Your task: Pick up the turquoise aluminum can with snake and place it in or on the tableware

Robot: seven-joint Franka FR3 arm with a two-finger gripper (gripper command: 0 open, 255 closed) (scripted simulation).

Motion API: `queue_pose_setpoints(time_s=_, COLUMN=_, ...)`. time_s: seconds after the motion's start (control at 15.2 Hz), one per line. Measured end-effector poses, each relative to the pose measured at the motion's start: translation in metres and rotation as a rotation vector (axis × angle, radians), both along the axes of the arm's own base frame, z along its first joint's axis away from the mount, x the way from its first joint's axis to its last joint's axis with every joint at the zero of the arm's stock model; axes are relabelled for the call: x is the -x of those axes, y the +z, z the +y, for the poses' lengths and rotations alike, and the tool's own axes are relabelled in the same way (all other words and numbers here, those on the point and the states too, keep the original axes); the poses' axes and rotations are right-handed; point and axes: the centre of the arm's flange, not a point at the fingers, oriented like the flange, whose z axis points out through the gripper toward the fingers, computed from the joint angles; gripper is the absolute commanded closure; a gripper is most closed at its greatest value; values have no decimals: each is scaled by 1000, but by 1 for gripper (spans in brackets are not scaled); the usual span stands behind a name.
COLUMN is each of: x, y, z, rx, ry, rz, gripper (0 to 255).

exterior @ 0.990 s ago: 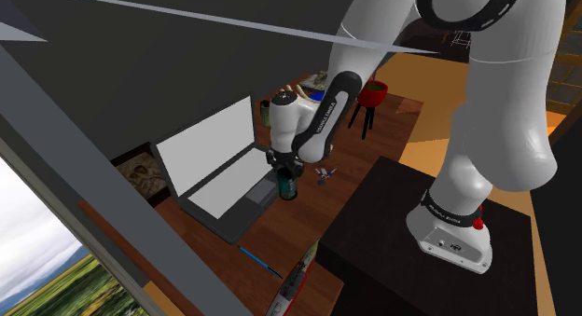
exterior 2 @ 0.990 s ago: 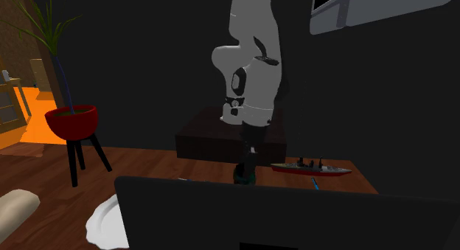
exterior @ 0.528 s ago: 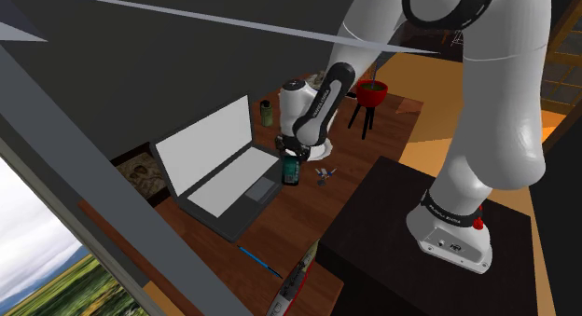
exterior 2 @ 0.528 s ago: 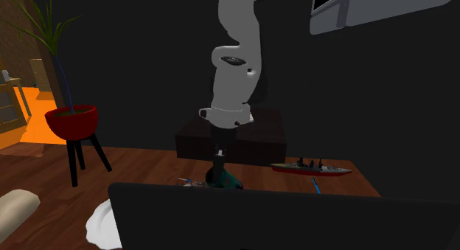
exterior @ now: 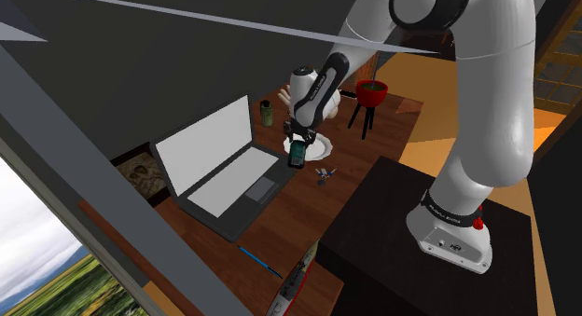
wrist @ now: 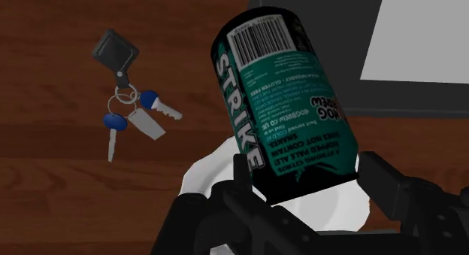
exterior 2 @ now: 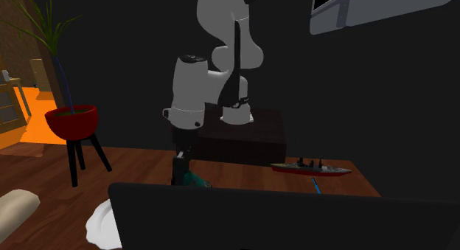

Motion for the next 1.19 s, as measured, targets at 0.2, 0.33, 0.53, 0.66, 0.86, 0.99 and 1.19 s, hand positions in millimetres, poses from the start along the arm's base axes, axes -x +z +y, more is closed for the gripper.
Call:
queue_pose_setpoints(time_s=0.2, x=-15, y=-2, z=-39, rx=0, ry=0, rz=0, gripper=255)
queue_pose_setpoints(time_s=0.33, x=-25, y=-3, z=-65, rx=0, ry=0, rz=0, gripper=255)
queue_pose_setpoints(time_s=0.53, x=-37, y=-3, z=-101, rx=0, ry=0, rz=0, gripper=255)
queue_pose_setpoints(time_s=0.66, x=-42, y=-7, z=-107, rx=3, ry=0, rz=-11, gripper=255)
queue_pose_setpoints(time_s=0.86, x=-48, y=-14, z=-109, rx=9, ry=5, rz=-42, gripper=255)
queue_pose_setpoints(time_s=0.99, x=-53, y=-21, z=-109, rx=13, ry=6, rz=-61, gripper=255)
queue_pose_setpoints(time_s=1.19, x=-56, y=-35, z=-111, rx=19, ry=13, rz=-102, gripper=255)
